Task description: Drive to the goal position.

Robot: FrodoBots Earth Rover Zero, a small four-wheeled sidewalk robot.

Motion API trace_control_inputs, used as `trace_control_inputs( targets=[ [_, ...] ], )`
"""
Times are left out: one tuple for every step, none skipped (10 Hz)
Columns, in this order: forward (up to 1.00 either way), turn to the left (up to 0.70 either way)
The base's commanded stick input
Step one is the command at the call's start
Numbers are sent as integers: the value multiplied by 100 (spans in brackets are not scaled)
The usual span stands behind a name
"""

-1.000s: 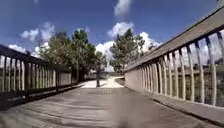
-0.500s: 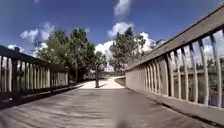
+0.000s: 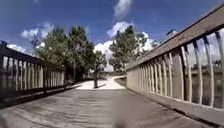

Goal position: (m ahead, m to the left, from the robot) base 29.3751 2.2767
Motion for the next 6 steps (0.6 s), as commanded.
trace_control_inputs(
  targets=[
    [70,0],
    [70,0],
    [70,0],
    [70,0],
    [70,0],
    [70,0]
  ],
)
